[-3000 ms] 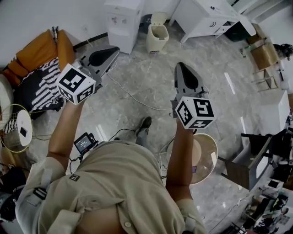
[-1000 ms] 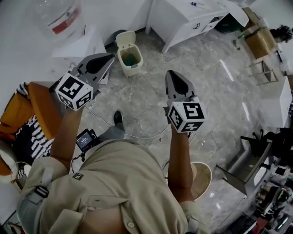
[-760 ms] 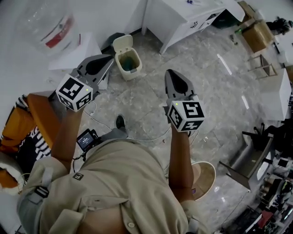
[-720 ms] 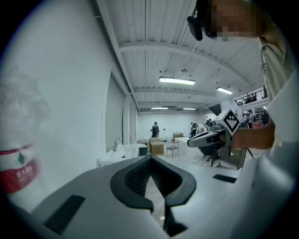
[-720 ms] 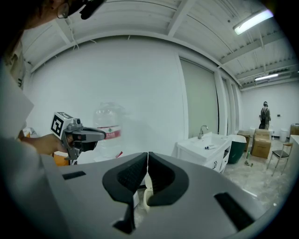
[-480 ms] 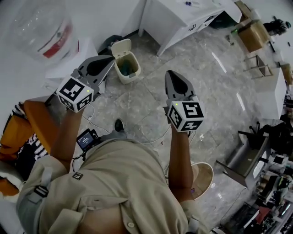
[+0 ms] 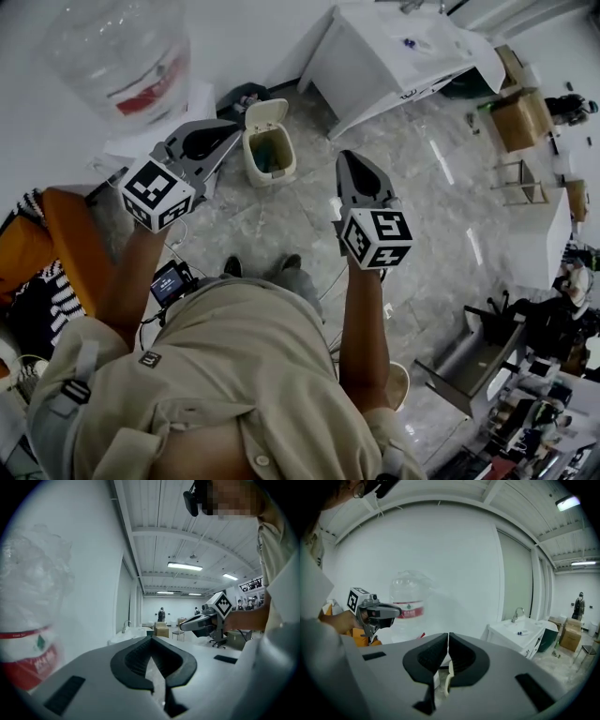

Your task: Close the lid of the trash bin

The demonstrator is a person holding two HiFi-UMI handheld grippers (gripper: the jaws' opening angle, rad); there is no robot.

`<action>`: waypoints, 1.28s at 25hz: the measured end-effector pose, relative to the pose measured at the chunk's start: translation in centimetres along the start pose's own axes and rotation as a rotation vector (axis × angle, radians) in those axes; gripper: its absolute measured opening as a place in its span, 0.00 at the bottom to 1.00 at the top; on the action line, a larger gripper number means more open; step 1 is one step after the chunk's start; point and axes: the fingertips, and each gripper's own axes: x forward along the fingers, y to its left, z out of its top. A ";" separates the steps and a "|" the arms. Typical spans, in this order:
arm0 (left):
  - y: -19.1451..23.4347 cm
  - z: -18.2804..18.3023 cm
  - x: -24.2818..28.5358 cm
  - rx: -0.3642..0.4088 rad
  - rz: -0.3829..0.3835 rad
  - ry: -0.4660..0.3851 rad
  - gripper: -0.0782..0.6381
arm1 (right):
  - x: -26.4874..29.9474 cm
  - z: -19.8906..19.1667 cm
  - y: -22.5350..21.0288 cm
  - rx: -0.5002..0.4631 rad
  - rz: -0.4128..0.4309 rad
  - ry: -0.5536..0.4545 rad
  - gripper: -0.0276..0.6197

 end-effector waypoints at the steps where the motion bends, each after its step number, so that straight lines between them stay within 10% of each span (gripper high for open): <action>1: 0.3 0.0 -0.3 0.000 0.011 0.002 0.13 | 0.9 0.1 0.0 -0.001 0.015 0.004 0.08; 12: 5.6 -1.7 -4.5 -0.036 0.219 0.048 0.13 | 13.7 2.2 1.4 -0.041 0.232 0.028 0.08; 32: 11.9 -6.2 4.1 -0.180 0.515 0.179 0.13 | 34.1 -4.5 -6.2 -0.071 0.525 0.261 0.08</action>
